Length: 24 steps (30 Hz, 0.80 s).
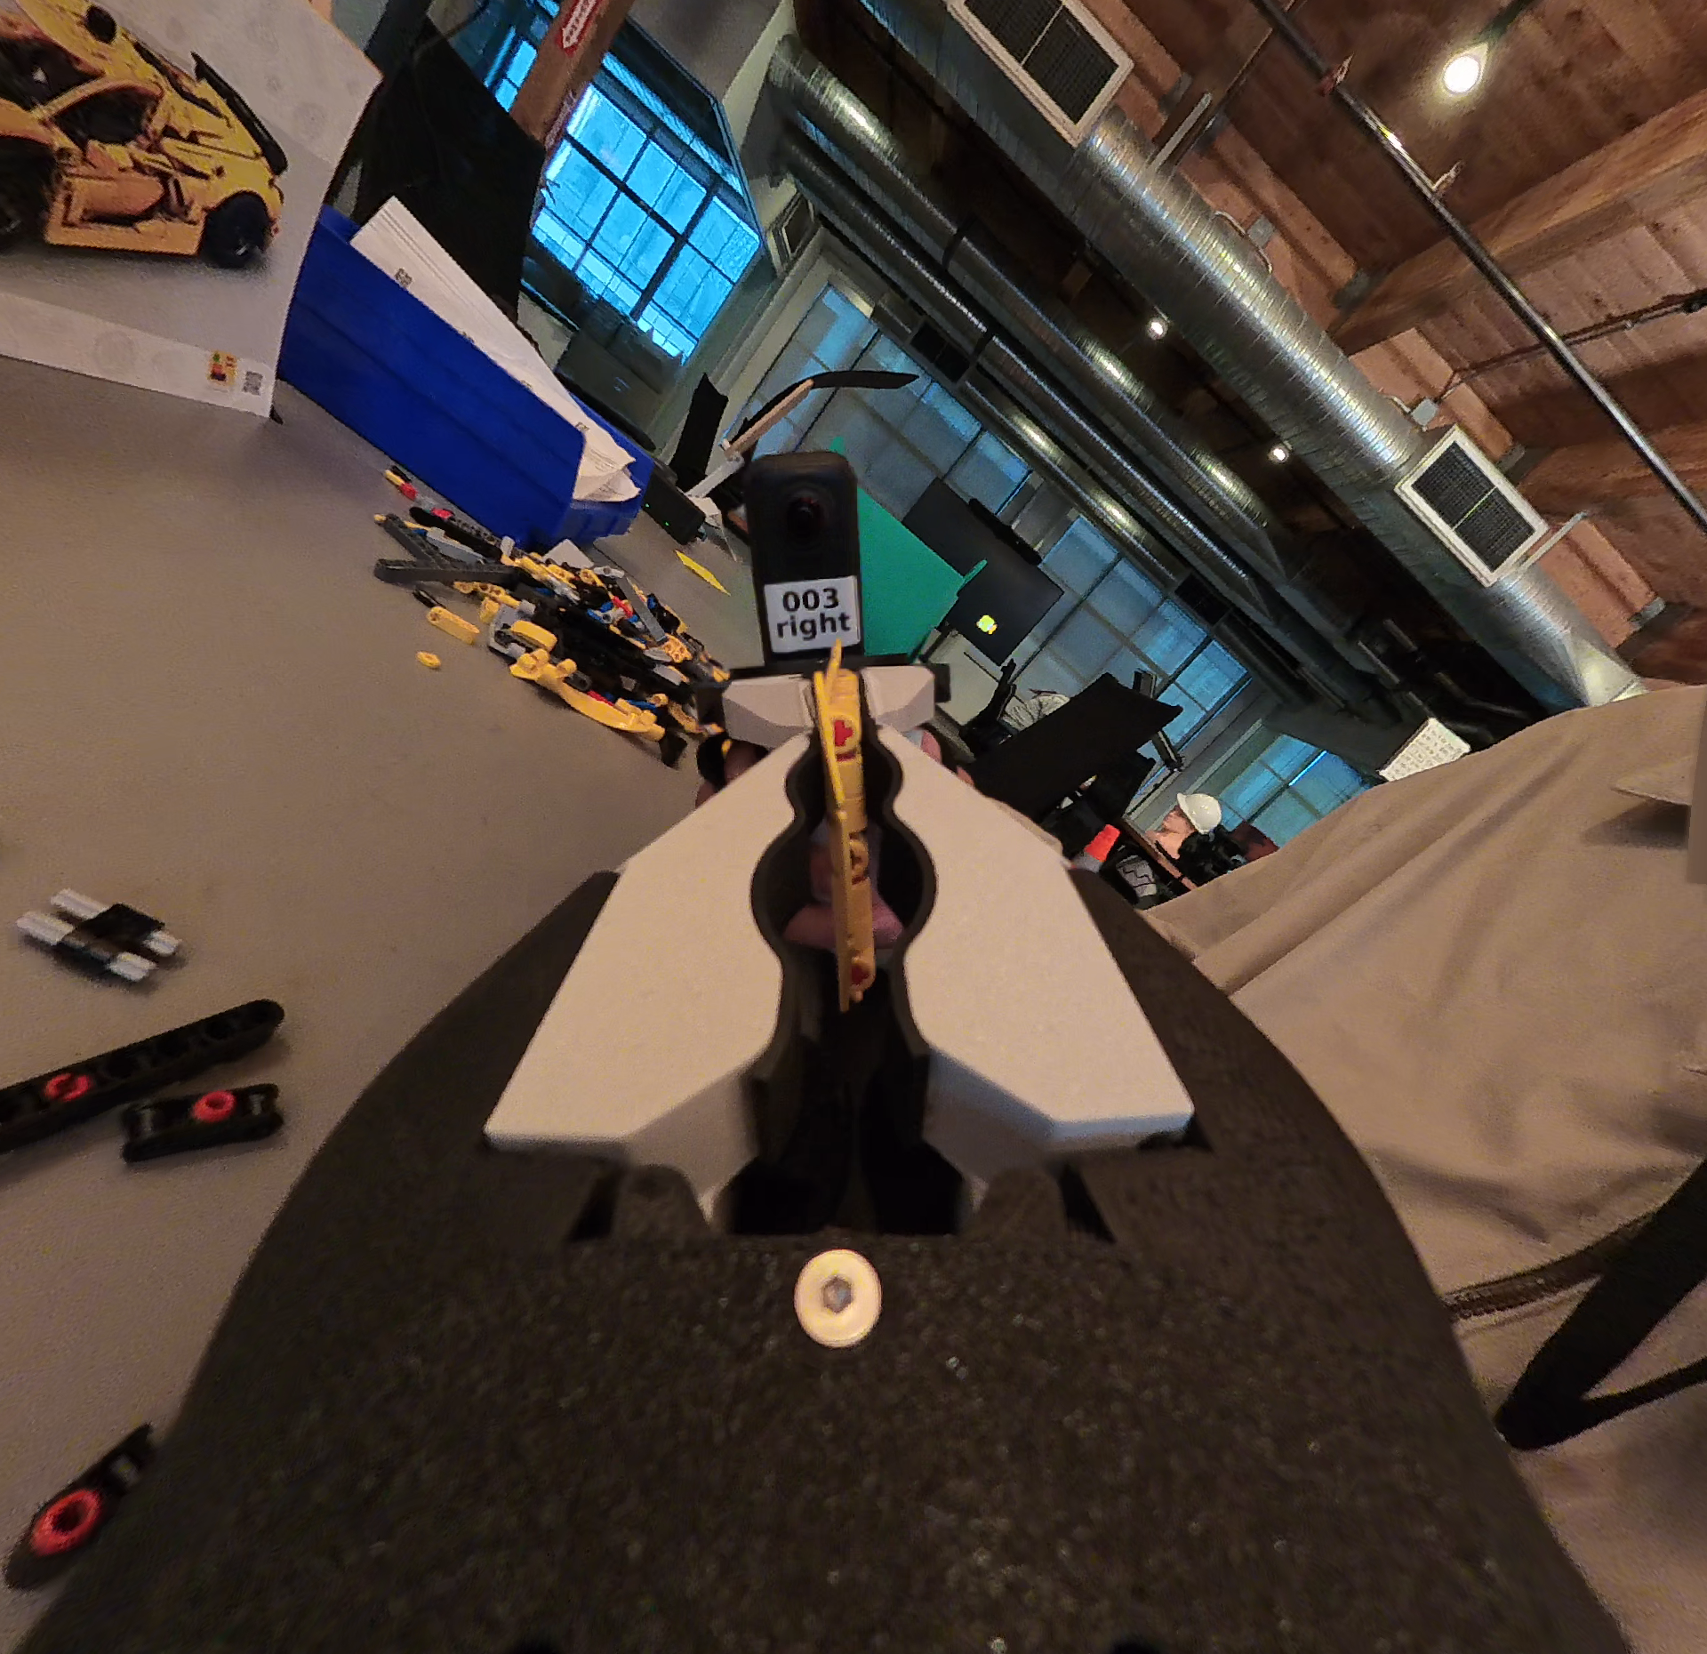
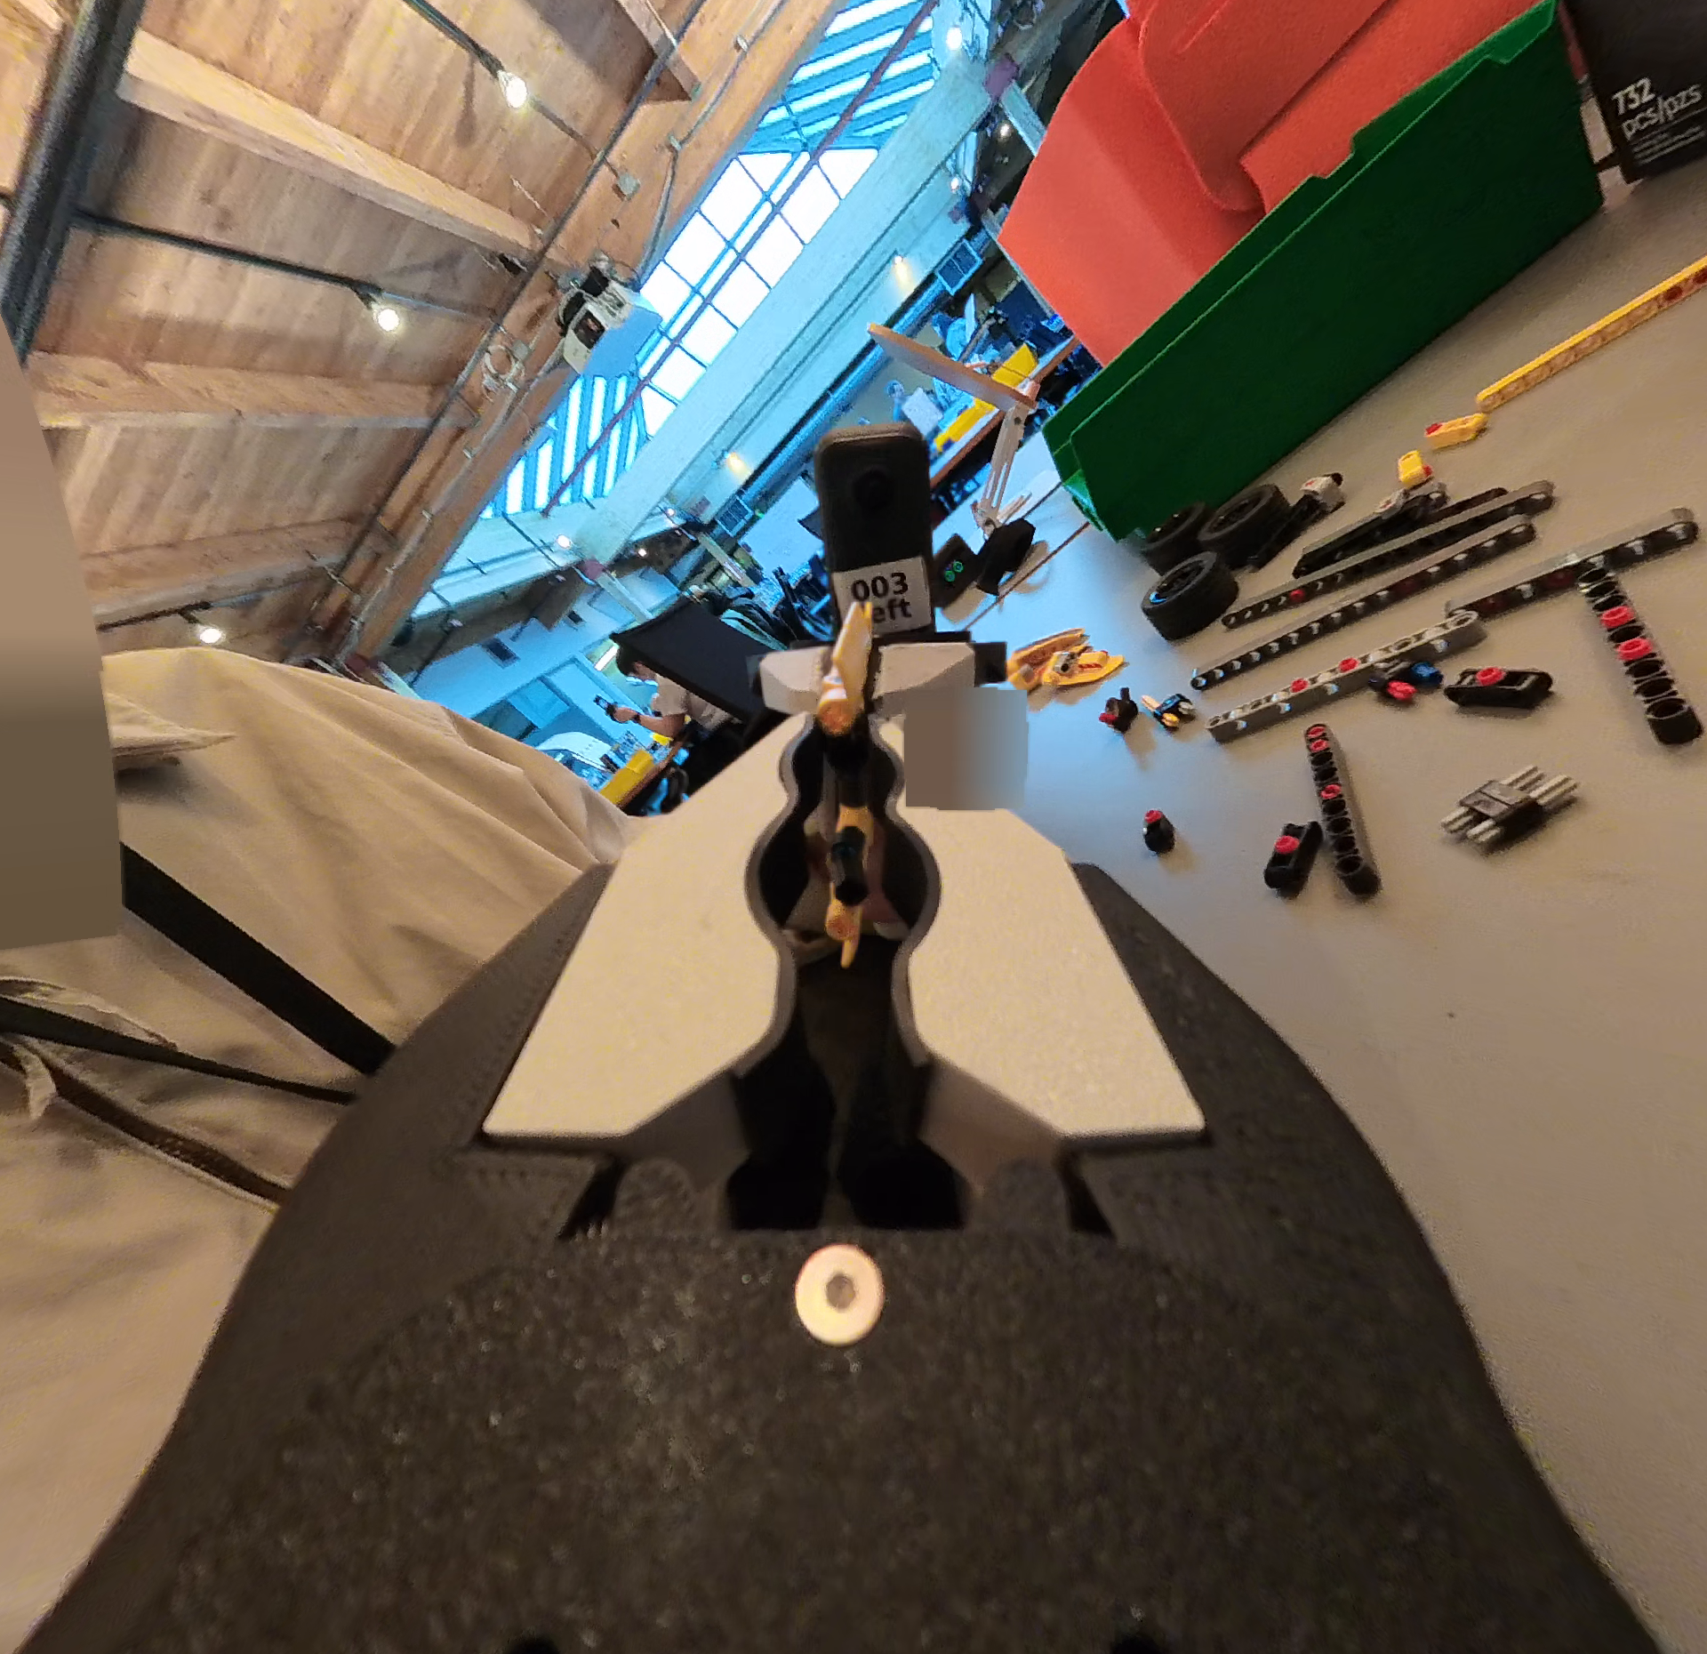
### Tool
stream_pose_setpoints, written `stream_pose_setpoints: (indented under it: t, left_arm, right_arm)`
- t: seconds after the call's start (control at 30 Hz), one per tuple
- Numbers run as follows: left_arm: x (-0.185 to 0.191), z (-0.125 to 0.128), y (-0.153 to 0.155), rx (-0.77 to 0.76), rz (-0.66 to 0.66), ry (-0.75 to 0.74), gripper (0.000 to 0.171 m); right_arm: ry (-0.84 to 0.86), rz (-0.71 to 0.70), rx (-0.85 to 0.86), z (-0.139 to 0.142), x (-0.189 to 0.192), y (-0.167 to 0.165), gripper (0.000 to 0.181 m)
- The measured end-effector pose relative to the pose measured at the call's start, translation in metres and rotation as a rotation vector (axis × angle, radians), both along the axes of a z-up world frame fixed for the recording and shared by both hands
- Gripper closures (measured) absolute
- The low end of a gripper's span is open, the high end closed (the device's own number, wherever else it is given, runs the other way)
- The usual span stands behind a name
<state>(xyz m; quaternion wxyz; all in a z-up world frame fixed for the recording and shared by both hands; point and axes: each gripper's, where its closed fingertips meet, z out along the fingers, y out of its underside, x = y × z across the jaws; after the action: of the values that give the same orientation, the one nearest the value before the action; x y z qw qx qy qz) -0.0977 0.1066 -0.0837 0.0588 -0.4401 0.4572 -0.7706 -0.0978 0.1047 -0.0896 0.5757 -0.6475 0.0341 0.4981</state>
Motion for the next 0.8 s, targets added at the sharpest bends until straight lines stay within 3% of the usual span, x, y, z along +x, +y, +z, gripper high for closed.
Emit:
stream_pose_setpoints:
  t: [0.8]
  left_arm:
    - [-0.005, -0.005, -0.003, 0.070, -0.023, 0.011, 0.166]
  right_arm:
    - [-0.073, 0.066, -0.046, -0.007, -0.004, -0.010, 0.175]
